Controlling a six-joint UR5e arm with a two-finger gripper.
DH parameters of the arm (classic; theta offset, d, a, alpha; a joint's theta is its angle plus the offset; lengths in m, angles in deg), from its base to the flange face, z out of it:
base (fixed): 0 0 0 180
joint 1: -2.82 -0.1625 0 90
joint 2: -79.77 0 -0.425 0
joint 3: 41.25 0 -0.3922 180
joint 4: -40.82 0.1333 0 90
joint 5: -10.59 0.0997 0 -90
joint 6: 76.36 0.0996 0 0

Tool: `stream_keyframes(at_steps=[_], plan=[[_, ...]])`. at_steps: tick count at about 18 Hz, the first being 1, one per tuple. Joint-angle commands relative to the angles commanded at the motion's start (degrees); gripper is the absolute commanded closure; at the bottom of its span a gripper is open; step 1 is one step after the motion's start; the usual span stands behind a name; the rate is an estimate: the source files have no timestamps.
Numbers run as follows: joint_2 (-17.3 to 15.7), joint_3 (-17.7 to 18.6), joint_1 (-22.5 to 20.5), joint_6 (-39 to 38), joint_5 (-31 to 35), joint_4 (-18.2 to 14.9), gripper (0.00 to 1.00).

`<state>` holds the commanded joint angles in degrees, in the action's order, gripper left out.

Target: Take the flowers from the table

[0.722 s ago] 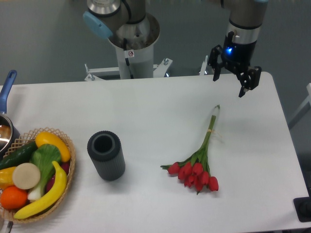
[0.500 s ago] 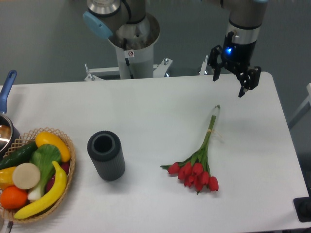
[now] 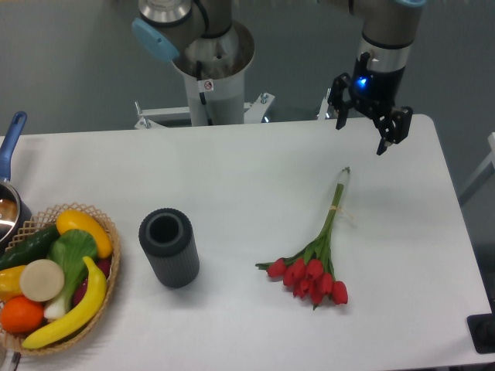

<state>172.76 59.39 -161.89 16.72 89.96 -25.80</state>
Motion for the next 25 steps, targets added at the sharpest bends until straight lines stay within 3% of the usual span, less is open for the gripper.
stream_keyframes(at_steps=[6, 10, 13, 17, 20, 25], plan=[[0.7, 0.6, 0.7, -6.3, -0.3, 0.6, 0.0], [1.4, 1.8, 1.1, -9.8, -0.3, 3.0, 0.0], [3.2, 1.9, 2.3, -12.3, -0.3, 6.4, 0.0], [4.5, 1.9, 3.7, -14.5, -0.2, 6.6, 0.0], [6.0, 1.9, 3.8, -20.0, 0.4, 8.5, 0.0], [8.9, 2.8, 4.7, -21.7, 0.4, 10.5, 0.0]])
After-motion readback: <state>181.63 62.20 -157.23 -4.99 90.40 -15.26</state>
